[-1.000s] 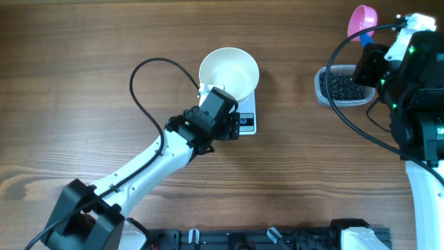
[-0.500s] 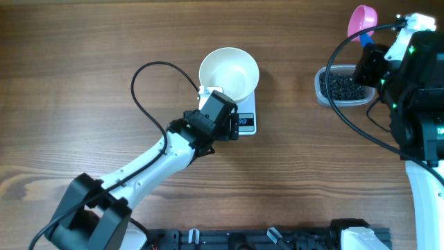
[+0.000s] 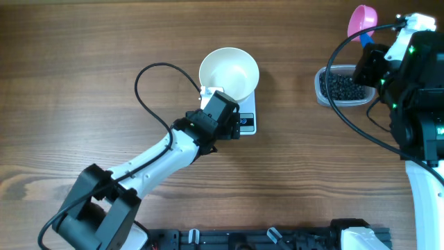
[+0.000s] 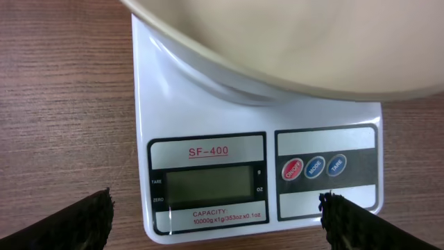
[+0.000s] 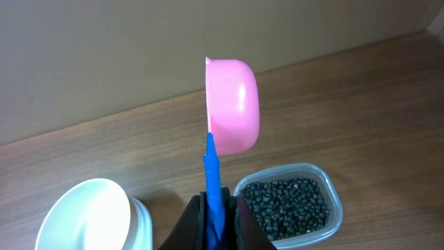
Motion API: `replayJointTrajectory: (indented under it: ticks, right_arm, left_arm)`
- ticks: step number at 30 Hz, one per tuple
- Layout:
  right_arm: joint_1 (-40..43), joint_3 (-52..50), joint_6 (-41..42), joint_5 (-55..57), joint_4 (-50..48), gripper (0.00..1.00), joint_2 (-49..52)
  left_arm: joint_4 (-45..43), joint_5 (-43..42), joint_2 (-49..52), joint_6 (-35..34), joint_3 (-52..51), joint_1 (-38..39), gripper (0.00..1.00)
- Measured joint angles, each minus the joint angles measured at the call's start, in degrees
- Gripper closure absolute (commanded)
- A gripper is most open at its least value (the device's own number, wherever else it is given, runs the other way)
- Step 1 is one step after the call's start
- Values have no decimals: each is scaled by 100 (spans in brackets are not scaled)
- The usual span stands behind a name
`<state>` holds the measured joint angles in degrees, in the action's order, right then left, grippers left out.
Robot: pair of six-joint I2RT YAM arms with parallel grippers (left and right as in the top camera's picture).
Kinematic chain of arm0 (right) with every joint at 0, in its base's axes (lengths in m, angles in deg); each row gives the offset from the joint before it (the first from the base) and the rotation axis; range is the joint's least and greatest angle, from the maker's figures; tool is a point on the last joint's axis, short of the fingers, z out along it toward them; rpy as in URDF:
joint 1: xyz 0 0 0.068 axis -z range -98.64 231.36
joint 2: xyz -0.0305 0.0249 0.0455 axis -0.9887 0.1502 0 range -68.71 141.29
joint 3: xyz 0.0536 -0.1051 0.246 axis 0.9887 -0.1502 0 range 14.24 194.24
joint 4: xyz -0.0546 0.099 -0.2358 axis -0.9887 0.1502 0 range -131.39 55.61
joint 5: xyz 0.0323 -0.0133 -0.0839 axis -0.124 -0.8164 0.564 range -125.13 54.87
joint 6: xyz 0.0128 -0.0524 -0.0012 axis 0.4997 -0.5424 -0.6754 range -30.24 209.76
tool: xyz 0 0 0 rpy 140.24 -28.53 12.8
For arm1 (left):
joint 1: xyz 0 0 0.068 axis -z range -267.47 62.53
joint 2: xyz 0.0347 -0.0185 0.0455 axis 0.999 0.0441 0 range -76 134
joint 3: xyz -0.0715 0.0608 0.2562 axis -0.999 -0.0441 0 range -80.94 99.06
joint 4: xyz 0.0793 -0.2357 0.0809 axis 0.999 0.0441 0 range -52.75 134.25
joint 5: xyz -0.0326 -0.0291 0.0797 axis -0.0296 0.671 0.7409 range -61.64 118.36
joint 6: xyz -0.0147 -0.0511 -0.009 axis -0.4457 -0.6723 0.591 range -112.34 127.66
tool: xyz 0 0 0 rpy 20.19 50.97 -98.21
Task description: Scoop item into bowl and weigh 150g on scale
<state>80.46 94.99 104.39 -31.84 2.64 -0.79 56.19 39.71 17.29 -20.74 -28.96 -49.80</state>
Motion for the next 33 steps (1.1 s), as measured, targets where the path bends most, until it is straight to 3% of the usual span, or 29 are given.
replayJointTrajectory:
  ticks: [33]
  right_arm:
    - [0, 0, 0, 0, -2, 96, 0]
  left_arm:
    - [-444, 42, 623, -127, -4, 0, 0]
